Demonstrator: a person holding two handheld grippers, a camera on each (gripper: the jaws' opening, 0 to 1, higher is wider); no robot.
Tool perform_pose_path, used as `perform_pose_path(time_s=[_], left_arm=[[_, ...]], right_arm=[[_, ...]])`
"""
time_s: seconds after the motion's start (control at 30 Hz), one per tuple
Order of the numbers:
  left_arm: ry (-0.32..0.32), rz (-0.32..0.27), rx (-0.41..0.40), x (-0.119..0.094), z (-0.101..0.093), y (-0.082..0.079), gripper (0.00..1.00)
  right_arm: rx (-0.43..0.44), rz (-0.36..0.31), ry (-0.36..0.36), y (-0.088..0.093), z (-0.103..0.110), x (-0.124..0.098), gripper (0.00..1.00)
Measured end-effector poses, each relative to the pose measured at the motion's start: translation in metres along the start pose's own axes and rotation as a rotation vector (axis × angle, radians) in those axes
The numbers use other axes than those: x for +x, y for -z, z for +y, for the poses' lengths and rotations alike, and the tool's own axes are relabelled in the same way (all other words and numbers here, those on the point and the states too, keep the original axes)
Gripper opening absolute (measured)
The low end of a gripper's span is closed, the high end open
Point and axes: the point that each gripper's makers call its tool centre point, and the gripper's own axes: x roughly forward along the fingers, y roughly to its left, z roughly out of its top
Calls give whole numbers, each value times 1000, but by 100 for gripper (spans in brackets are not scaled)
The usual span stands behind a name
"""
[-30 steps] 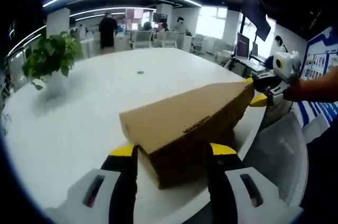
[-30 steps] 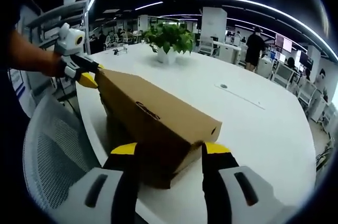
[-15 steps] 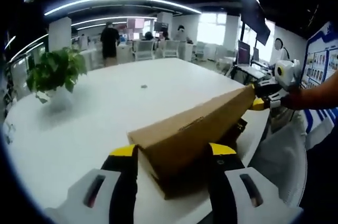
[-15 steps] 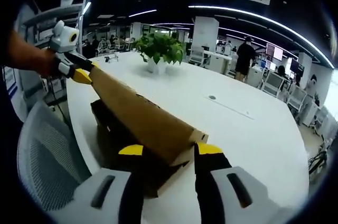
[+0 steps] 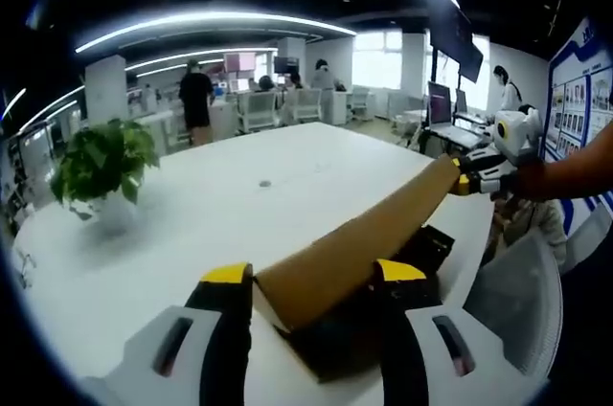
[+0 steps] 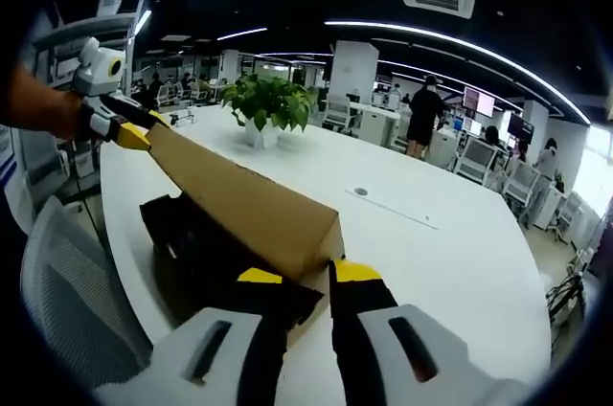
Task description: Operate the shoe box by opening the lid, removing the specified soft item, and placing it in the target area until the item is outside and the box remains undamaged.
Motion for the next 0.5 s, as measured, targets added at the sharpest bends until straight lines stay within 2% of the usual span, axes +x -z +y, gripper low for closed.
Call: perform_pose_path(time_s=[0.27, 0.37, 0.5], left_arm=[[-2, -25, -27, 3, 4, -13, 49], [-21, -32, -26, -1, 7, -20, 44], [-42, -94, -42, -16, 10, -37, 41]], right_arm=[[-8, 26, 51, -8, -9, 6, 5], [-11, 45, 74, -10, -13, 8, 4], [-18, 69, 90, -14, -17, 11, 2]])
